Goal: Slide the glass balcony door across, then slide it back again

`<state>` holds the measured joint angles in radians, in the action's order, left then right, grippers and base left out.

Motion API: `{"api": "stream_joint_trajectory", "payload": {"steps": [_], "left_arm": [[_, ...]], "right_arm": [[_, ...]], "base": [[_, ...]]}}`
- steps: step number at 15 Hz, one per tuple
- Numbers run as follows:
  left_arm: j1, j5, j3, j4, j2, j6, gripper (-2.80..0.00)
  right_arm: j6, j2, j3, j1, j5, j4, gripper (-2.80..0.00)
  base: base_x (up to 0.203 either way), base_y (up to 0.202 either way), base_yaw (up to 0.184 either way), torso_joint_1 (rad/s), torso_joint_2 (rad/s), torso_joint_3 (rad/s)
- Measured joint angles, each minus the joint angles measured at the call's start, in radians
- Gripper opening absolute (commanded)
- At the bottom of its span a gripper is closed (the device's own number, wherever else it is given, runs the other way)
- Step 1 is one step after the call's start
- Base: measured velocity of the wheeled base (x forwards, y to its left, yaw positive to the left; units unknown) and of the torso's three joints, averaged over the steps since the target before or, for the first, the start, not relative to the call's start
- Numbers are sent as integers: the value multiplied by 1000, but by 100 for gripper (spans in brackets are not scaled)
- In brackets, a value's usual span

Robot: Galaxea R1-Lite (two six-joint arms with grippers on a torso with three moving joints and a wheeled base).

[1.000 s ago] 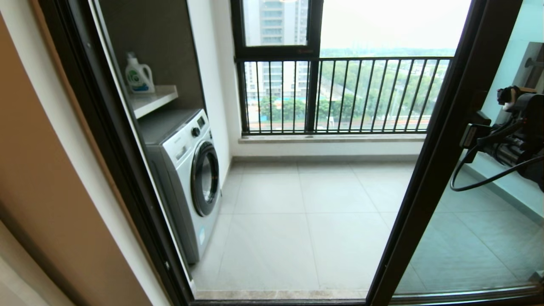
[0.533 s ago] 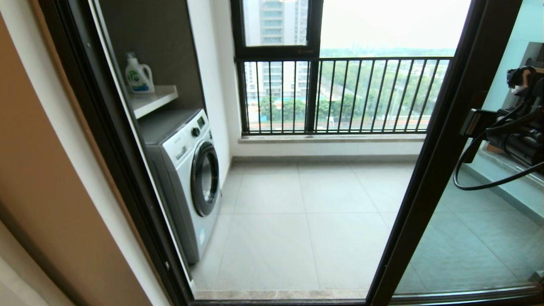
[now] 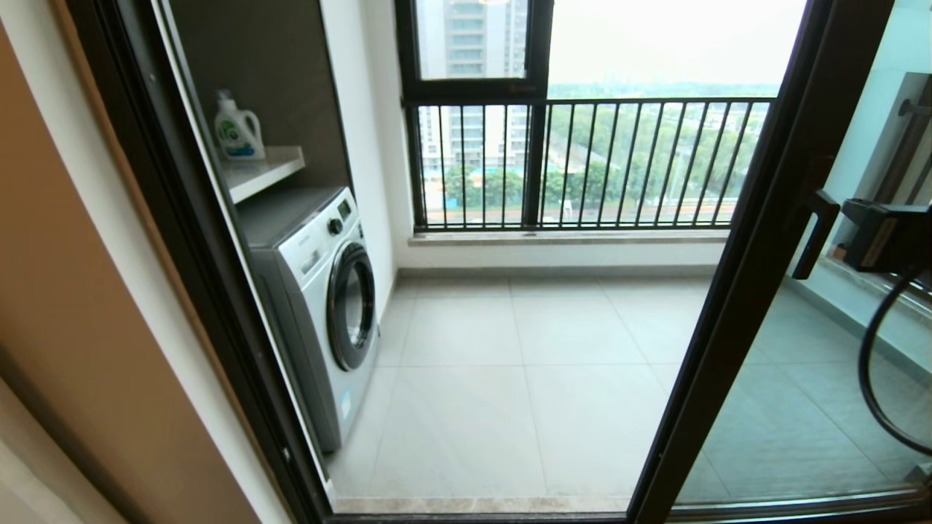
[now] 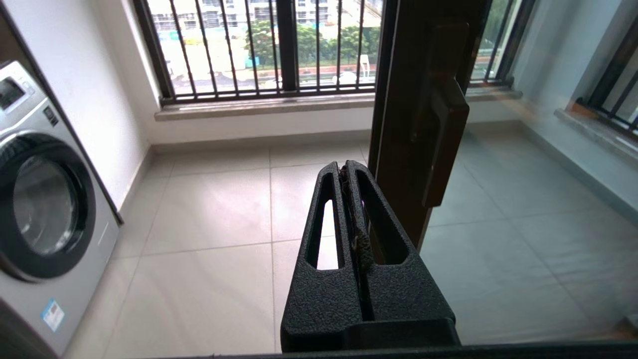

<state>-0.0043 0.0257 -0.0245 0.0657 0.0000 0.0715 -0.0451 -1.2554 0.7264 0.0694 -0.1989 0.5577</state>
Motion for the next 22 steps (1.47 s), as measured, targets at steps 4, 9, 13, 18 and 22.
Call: {"api": "stream_joint_trajectory", "payload": {"steps": [4, 9, 13, 18, 22], "left_arm": [[0, 0, 0, 0, 0, 0, -280], [0, 0, 0, 0, 0, 0, -280], [0, 0, 0, 0, 0, 0, -280], [0, 0, 0, 0, 0, 0, -280], [0, 0, 0, 0, 0, 0, -280]], "right_arm": [[-89, 319, -140, 43, -1, -162, -280], [-121, 796, -218, 29, -12, -592, -280], [-188, 1072, -317, -58, 23, -800, -280], [-93, 1234, -671, -68, 178, -611, -280], [-35, 1255, -719, -68, 237, -569, -280]], "base": [[0, 0, 0, 0, 0, 0], [0, 0, 0, 0, 0, 0], [0, 0, 0, 0, 0, 0], [0, 0, 0, 0, 0, 0], [0, 0, 0, 0, 0, 0]]}}
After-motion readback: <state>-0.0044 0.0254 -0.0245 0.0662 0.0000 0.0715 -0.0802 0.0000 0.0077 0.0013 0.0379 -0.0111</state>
